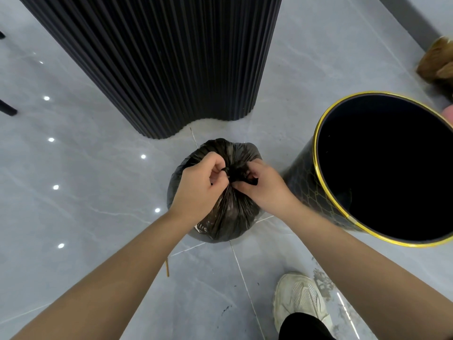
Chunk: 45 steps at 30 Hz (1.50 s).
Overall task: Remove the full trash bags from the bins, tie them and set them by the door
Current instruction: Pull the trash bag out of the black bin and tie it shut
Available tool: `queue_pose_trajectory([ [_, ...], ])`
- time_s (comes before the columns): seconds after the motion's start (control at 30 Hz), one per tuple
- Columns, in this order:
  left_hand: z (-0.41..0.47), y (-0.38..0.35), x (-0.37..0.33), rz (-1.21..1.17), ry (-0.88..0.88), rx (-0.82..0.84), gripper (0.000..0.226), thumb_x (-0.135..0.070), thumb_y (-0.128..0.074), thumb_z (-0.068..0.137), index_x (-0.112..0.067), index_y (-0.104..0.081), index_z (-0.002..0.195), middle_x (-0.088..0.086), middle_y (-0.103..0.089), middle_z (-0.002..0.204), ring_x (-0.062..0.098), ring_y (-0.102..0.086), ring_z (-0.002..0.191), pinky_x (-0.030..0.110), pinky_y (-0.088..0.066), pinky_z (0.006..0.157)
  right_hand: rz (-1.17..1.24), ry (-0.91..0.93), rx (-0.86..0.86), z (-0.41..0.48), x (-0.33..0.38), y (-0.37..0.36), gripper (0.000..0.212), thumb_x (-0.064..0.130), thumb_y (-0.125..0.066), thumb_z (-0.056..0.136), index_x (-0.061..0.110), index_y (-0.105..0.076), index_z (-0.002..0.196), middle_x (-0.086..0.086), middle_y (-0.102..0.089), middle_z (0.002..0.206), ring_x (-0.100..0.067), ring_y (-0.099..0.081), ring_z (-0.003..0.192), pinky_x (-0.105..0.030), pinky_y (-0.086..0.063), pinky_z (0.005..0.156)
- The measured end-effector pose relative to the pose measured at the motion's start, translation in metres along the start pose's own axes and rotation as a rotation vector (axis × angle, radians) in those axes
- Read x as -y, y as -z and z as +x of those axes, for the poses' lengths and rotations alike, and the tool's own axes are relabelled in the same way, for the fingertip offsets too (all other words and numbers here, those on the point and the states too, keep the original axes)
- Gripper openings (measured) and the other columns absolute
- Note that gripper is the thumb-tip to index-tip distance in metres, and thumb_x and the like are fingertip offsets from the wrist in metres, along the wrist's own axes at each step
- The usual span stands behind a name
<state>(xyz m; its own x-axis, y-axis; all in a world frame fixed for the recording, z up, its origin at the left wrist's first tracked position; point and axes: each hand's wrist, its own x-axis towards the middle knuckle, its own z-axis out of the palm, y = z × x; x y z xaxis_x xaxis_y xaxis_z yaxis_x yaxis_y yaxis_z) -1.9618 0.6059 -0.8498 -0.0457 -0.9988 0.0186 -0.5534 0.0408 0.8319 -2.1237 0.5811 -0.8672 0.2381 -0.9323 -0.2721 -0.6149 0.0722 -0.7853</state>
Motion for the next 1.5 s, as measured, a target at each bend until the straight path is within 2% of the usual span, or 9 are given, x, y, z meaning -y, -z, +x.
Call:
queue_pose_trajectory([
  [0.13, -0.002, 0.003, 0.003, -0.043, 0.024, 0.026, 0.007, -0.01, -0.054, 0.087, -0.016, -0.052, 0.086, 0.005, -0.062, 0.073, 0.019, -0.064, 0.071, 0.041, -0.053, 0.068, 0.002, 0.027, -0.02, 0.0, -0.001, -0.002, 0.01, 0.015, -0.073, 0.078, 0.012, -0.064, 0.081, -0.003, -0.052, 0.087, -0.014, -0.052, 0.079, -0.023, -0.04, 0.069],
  [0.33, -0.004, 0.011, 0.018, 0.227, -0.05, 0.094, 0.016, -0.029, -0.063, 0.083, -0.02, -0.059, 0.096, -0.013, -0.057, 0.089, 0.003, -0.054, 0.083, 0.027, -0.051, 0.074, 0.04, 0.073, -0.065, -0.002, -0.005, -0.003, 0.008, 0.006, -0.069, 0.08, 0.012, -0.072, 0.085, -0.002, -0.056, 0.091, -0.014, -0.057, 0.086, -0.026, -0.048, 0.079],
  [0.43, -0.007, 0.014, 0.031, 0.556, -0.101, 0.129, 0.039, -0.048, -0.07, 0.072, -0.02, -0.061, 0.098, -0.006, -0.056, 0.097, 0.014, -0.053, 0.092, 0.029, -0.044, 0.078, -0.027, 0.096, -0.065, -0.004, -0.011, -0.001, 0.026, 0.006, -0.068, 0.079, 0.019, -0.071, 0.101, 0.005, -0.055, 0.096, -0.011, -0.058, 0.093, -0.028, -0.05, 0.087],
  [0.57, -0.008, 0.009, 0.029, 0.645, -0.156, 0.118, 0.017, -0.025, -0.074, 0.073, -0.016, -0.064, 0.085, -0.002, -0.061, 0.082, 0.023, -0.058, 0.08, 0.029, -0.034, 0.067, -0.186, 0.156, -0.025, -0.007, -0.016, 0.002, 0.039, 0.02, -0.07, 0.081, 0.023, -0.063, 0.119, 0.006, -0.054, 0.104, -0.011, -0.057, 0.098, -0.029, -0.05, 0.089],
  [0.7, -0.009, 0.014, 0.023, 0.716, -0.211, 0.091, 0.013, -0.008, -0.07, 0.072, -0.013, -0.059, 0.076, 0.002, -0.058, 0.07, 0.024, -0.056, 0.064, 0.028, -0.034, 0.057, -0.196, 0.14, 0.045, -0.009, -0.015, 0.009, 0.028, 0.019, -0.067, 0.086, 0.018, -0.062, 0.114, 0.004, -0.053, 0.089, -0.012, -0.053, 0.08, -0.024, -0.045, 0.075],
  [0.97, -0.018, 0.029, 0.031, 0.681, -0.242, 0.046, 0.011, -0.012, -0.072, 0.077, -0.013, -0.064, 0.084, 0.003, -0.064, 0.075, 0.024, -0.059, 0.07, 0.033, -0.047, 0.059, -0.492, 0.397, 0.078, -0.015, 0.002, 0.003, 0.011, 0.021, -0.063, 0.083, 0.013, -0.056, 0.082, -0.002, -0.055, 0.094, -0.023, -0.053, 0.092, -0.038, -0.044, 0.081],
  [1.17, -0.017, 0.03, 0.039, 0.729, -0.283, 0.102, 0.007, -0.017, -0.074, 0.076, -0.017, -0.068, 0.078, -0.001, -0.062, 0.073, 0.023, -0.059, 0.071, 0.035, -0.048, 0.062, -0.469, 0.328, 0.176, -0.011, 0.002, -0.002, 0.015, 0.018, -0.063, 0.084, 0.012, -0.059, 0.098, -0.001, -0.064, 0.093, -0.023, -0.059, 0.09, -0.039, -0.045, 0.08],
  [1.33, -0.015, 0.038, 0.035, 0.689, -0.322, 0.058, 0.003, -0.016, -0.071, 0.08, -0.017, -0.069, 0.08, 0.0, -0.062, 0.073, 0.022, -0.059, 0.07, 0.034, -0.046, 0.061, -0.427, 0.257, 0.232, -0.004, 0.013, 0.009, 0.004, 0.008, -0.06, 0.084, 0.004, -0.06, 0.085, 0.001, -0.05, 0.082, -0.017, -0.048, 0.079, -0.026, -0.036, 0.07],
  [1.5, -0.021, 0.067, 0.004, 0.646, -0.275, 0.058, 0.005, -0.014, -0.072, 0.08, -0.016, -0.069, 0.078, 0.0, -0.062, 0.073, 0.022, -0.059, 0.067, 0.033, -0.047, 0.061, -0.367, 0.263, 0.25, -0.012, 0.053, 0.032, 0.005, 0.012, -0.062, 0.085, 0.015, -0.06, 0.081, 0.007, -0.052, 0.081, -0.012, -0.049, 0.078, -0.028, -0.044, 0.072],
])
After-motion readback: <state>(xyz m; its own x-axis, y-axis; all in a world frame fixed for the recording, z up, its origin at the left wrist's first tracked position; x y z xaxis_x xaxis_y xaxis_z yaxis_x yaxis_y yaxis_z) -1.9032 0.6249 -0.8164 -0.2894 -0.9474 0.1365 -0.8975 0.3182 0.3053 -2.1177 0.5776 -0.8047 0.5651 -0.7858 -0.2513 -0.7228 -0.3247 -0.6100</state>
